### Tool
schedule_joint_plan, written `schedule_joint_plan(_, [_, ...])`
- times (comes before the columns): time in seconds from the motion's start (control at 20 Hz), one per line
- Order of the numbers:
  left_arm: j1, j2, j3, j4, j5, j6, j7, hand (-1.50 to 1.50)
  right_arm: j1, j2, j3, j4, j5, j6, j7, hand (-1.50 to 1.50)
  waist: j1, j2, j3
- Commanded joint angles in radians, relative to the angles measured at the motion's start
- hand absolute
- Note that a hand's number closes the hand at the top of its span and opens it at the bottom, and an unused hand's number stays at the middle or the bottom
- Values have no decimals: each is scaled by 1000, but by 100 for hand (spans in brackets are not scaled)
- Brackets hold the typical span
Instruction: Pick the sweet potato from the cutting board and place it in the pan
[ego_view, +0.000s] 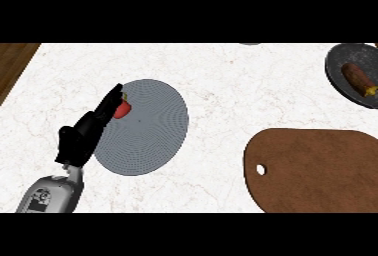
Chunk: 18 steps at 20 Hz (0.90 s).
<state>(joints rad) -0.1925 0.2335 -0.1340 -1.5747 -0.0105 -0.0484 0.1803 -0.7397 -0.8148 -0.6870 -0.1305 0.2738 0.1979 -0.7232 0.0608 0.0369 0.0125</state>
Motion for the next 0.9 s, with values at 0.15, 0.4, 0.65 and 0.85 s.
schedule_joint_plan(0.15, [-12, 8, 28, 20, 7, -2, 4, 0, 124, -18, -28, -2, -29, 121, -146, -150, -13, -5, -1])
schedule_joint_plan(0.4, [18, -5, 1, 3, -23, 11, -1, 0, 194, -16, -30, -8, -35, 166, -209, -150, -19, -13, -2])
schedule_joint_plan(0.65, [53, 8, 13, -37, -2, -12, 1, 0, 225, 47, -34, -32, -45, 113, -267, -150, -13, -17, -3])
schedule_joint_plan(0.85, [39, -6, 24, 4, -2, -5, -20, 0, 250, 30, -30, -40, -45, 140, -268, -150, -20, -15, -3])
